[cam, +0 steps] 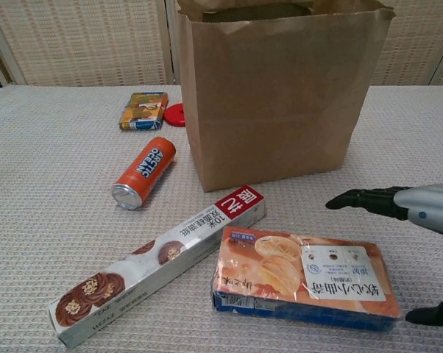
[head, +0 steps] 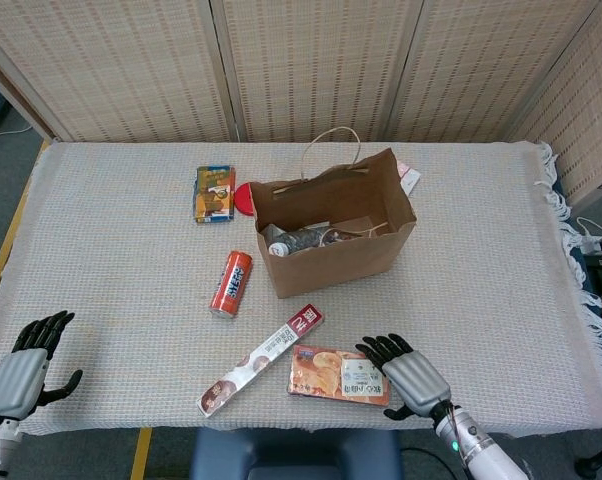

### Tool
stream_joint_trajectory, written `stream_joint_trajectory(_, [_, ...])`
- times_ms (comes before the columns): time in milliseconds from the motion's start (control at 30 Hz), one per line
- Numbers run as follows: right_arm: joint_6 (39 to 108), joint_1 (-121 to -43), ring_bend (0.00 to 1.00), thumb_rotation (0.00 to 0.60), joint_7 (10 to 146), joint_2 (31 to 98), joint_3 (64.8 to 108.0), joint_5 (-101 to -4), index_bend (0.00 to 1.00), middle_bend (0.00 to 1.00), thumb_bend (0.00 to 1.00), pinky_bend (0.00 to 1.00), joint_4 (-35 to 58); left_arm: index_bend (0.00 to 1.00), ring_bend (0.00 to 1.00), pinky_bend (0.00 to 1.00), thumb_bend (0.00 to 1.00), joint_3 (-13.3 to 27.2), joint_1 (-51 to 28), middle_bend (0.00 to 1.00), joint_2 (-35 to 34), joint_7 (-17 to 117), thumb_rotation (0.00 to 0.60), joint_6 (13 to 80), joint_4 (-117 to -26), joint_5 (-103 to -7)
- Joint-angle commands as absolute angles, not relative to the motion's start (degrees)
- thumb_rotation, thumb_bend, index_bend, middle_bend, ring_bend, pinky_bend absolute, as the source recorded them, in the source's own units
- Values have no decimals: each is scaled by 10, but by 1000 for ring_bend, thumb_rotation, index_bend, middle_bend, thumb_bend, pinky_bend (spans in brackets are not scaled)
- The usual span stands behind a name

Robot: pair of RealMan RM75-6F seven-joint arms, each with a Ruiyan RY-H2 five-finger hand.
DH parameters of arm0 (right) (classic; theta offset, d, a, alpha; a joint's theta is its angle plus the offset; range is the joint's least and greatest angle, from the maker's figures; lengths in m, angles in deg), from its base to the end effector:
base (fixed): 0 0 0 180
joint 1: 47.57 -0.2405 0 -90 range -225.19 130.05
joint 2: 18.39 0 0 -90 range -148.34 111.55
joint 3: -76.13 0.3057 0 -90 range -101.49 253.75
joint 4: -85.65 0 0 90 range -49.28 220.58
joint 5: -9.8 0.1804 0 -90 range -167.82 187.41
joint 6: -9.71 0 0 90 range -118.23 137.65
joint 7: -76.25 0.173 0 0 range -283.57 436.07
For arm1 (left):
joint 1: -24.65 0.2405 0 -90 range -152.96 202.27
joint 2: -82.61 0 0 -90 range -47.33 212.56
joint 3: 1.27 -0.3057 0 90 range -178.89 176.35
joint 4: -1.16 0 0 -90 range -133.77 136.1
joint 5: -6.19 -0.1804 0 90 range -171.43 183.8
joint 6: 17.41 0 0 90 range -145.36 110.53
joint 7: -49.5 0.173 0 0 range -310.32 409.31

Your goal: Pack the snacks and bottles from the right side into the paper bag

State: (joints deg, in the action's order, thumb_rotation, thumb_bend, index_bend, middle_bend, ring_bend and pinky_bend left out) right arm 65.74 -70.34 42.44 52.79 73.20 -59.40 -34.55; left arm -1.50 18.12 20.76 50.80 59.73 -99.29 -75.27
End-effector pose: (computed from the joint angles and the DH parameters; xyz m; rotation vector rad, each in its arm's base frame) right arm -0.2178 -0.2220 0.0513 2.0478 -1.1923 0.6888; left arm -0.3391 0.2058 0.1832 -1.4272 -1.1256 -0.8245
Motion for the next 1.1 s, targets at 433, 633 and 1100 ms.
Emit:
stream_joint_trajectory(433, [716,-739,4,600,308,704,744,-481,1,9,52,71,-256,0,0,22,338,-17,181,0,210,500,600,596,-993,-758])
stream_joint_trajectory(633, [744,-727,530,600,372,715,734,-577,524,496,348,694,-243,0,0,21,338,-17,182,0,212,497,600,596,-993,-757])
stream_joint_trajectory(1100, [801,-727,631,600,516,592,808,-696,642,590,396,745,-385,0,0,21,338,-18,182,0,211,500,600,596,-995,-757])
